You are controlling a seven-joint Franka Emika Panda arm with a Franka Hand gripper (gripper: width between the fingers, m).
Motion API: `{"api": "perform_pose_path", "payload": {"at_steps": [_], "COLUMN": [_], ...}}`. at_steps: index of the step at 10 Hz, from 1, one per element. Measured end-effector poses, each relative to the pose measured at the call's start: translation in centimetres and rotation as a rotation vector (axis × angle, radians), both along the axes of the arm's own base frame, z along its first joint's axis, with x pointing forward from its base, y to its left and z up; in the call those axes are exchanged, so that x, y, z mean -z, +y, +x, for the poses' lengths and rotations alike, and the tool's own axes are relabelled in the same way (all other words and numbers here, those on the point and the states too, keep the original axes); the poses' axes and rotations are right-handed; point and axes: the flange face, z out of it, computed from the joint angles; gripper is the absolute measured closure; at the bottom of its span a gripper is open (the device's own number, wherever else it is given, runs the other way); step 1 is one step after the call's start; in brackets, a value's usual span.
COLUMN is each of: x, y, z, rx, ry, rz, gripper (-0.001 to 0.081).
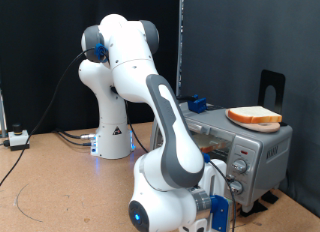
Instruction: Make a piece of toast with the oven
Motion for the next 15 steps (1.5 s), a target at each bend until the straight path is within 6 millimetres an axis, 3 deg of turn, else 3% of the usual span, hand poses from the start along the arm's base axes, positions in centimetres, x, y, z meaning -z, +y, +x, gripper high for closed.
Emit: {"api": "perform_pose_path", "payload": {"at_steps": [3,7,8,9,10,11,12,13,15], "x": [0.1,0.6,0.6,0.6,0.5,0.4,0.4,0.3,0.3], "y": [1.5,1.8,1.9,2.0,2.1,2.2,2.3,2.1,2.1], "z": [-0.6,-1.8,-1.9,-1.9,-1.9,-1.9,-1.8,-1.8,-1.8], "rx": [-0.028,-0.044,-0.045,-0.045,-0.046,-0.048,-0.047,-0.045,-0.045], "ry": [0.018,0.045,0.044,0.042,0.04,0.038,0.036,0.035,0.035], "rz": [0.019,0.031,0.032,0.034,0.037,0.039,0.039,0.038,0.038], "gripper": [-0.0003,-0.0003,0.0048,0.019,0.019,0.0326,0.0326,0.0488,0.0491]}}
